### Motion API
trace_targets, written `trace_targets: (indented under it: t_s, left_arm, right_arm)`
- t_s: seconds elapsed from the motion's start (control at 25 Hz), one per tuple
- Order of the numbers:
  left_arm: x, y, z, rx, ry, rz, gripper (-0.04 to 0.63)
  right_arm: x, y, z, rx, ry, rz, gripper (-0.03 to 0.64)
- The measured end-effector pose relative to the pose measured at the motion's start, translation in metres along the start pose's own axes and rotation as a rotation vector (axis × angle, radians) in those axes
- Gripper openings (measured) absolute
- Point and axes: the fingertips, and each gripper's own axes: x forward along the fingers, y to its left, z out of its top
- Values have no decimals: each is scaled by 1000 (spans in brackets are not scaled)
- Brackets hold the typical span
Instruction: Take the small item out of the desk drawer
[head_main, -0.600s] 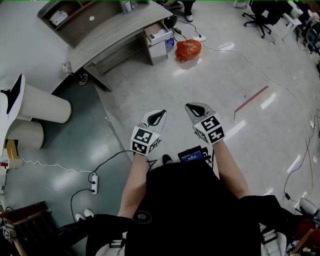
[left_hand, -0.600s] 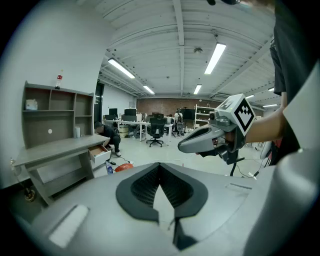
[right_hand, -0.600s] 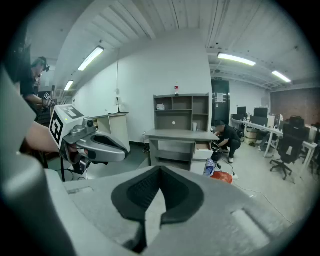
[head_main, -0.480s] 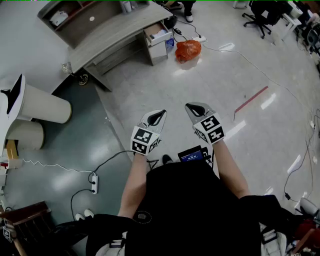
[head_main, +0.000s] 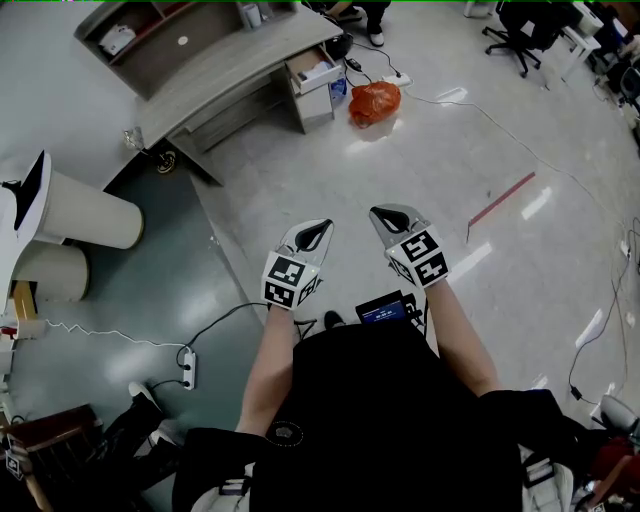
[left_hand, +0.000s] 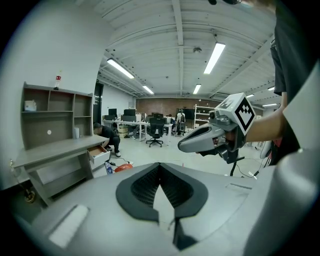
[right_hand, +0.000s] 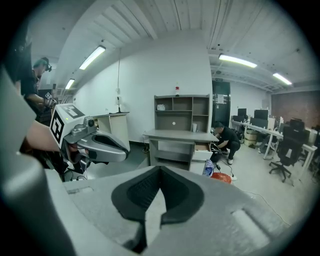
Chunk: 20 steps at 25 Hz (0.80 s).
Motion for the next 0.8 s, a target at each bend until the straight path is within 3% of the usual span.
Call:
trace_targets:
  t_s: [0.8]
  left_arm:
    - [19,-22,-3,-21,18,11,0]
  right_arm:
    - [-18,-23,-17,64,-36,46,-2]
